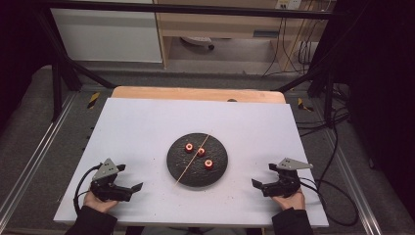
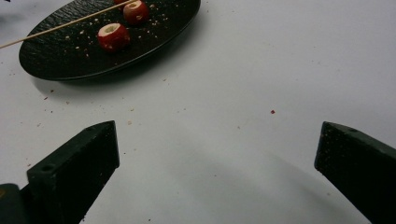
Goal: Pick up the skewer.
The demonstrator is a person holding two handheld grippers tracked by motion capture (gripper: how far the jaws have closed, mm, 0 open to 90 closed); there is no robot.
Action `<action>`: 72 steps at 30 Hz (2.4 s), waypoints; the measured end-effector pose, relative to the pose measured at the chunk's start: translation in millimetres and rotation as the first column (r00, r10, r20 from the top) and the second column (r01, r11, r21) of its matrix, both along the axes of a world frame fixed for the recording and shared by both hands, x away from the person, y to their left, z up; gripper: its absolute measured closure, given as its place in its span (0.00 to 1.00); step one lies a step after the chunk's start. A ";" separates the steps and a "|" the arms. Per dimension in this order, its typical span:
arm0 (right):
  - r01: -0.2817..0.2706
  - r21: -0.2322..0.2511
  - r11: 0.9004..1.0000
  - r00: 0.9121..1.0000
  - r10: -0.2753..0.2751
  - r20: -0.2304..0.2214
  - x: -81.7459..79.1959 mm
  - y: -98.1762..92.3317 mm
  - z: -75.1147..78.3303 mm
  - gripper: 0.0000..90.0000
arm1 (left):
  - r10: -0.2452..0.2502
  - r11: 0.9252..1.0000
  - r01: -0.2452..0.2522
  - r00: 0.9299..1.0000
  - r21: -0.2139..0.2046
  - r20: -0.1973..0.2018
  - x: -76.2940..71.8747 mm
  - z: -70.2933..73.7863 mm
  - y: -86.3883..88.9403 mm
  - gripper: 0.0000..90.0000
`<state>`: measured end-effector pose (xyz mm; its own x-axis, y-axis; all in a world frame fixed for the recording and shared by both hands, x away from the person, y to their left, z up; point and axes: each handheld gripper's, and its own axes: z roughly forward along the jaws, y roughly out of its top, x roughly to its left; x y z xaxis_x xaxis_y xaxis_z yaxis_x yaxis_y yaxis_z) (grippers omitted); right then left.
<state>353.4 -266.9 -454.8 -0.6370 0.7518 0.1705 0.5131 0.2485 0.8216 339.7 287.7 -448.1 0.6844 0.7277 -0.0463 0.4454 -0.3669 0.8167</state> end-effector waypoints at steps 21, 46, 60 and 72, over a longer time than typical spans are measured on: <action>0.004 -0.002 1.000 1.000 -0.004 -0.007 0.1 -0.8 1.5 0.01 | -0.012 0.999 0.012 1.000 0.031 0.003 -2.7 15.6 -32.8 0.04; -0.005 -0.020 1.000 1.000 0.005 -0.013 1.3 0.0 -0.1 0.01 | -0.017 0.992 0.022 0.999 0.126 -0.036 23.5 42.3 -122.7 0.26; -0.007 -0.020 1.000 1.000 0.007 -0.024 1.4 1.2 -1.0 0.01 | -0.034 0.983 0.048 0.996 0.177 -0.079 38.7 35.9 -160.5 0.44; -0.007 -0.021 1.000 1.000 0.006 -0.026 1.2 0.9 -0.6 0.01 | -0.040 0.974 0.081 0.980 0.210 -0.193 50.0 32.9 -173.1 0.69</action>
<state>354.6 -266.0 -455.4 -0.6376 0.7512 0.1707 0.5322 0.2693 0.8026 389.7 114.6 -415.2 0.7215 0.6920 -0.0237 0.5536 -0.5560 0.6200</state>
